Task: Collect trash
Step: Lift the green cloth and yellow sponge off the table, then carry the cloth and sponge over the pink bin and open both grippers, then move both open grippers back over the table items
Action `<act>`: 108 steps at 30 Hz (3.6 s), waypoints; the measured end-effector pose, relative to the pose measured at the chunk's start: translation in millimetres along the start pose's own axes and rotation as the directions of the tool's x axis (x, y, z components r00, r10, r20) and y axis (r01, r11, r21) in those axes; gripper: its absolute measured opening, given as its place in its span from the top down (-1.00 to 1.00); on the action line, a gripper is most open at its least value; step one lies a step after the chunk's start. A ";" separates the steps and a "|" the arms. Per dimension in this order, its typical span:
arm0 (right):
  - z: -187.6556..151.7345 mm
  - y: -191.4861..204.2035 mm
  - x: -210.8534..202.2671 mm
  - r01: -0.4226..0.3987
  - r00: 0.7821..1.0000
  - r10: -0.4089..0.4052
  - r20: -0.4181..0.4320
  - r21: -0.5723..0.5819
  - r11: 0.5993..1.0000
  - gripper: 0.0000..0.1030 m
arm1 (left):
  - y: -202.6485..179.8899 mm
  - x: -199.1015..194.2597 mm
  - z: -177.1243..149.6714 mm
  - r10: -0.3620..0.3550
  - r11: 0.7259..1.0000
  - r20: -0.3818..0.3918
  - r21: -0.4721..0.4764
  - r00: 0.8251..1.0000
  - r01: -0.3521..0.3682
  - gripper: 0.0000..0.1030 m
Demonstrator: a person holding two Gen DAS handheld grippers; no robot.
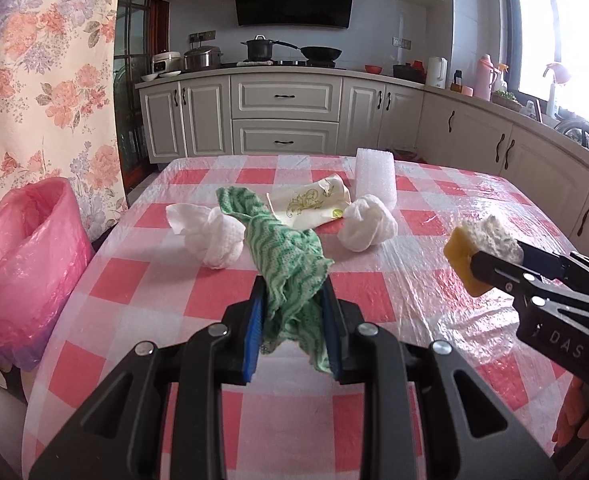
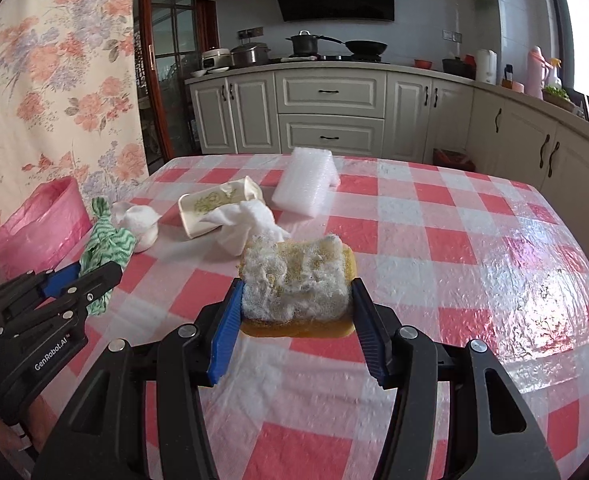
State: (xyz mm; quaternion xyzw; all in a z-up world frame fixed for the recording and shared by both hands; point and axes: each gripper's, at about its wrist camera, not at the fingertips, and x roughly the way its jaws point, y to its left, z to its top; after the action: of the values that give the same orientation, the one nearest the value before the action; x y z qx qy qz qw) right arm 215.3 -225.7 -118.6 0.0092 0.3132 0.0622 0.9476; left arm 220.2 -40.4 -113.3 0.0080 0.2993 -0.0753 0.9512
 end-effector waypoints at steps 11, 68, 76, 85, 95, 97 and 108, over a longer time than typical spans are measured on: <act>-4.9 26.3 -25.9 -0.021 0.999 0.023 0.023 -0.063 0.998 -0.01 | 20.8 -30.7 -14.2 0.028 1.000 0.027 -0.009 0.999 -0.028 0.49; 111.0 319.1 65.5 -0.525 0.834 0.551 -0.024 -0.341 0.780 -0.12 | 323.7 -84.3 32.7 0.387 0.906 0.103 -0.226 0.916 -0.357 0.32; 104.1 320.2 83.0 -0.549 0.822 0.567 -0.048 -0.333 0.767 -0.48 | 343.3 -83.3 25.1 0.465 0.864 0.092 -0.264 0.881 -0.428 -0.40; 83.7 263.0 62.7 -0.497 0.854 0.521 -0.003 -0.304 0.813 -0.48 | 291.5 -95.8 22.1 0.453 0.872 0.141 -0.276 0.880 -0.404 -0.76; 57.0 164.3 46.4 -0.358 0.925 0.377 0.044 -0.226 0.906 -0.48 | 189.5 -61.3 28.7 0.308 0.933 0.175 -0.250 0.935 -0.260 -0.87; 51.0 144.0 44.6 -0.325 0.938 0.342 0.050 -0.210 0.922 -0.48 | 165.5 -48.5 27.1 0.263 0.947 0.163 -0.235 0.951 -0.221 -0.87; 30.5 42.2 51.6 -0.161 0.985 0.165 0.048 -0.068 0.985 -0.48 | 69.1 7.3 24.2 0.151 0.985 0.100 -0.095 0.983 -0.142 -0.87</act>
State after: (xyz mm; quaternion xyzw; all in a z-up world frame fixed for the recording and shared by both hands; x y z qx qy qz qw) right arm 269.8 -176.8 -122.3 0.0061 0.2836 0.1494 0.9472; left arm 250.1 25.4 -99.7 -0.0155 0.2493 0.0078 0.9683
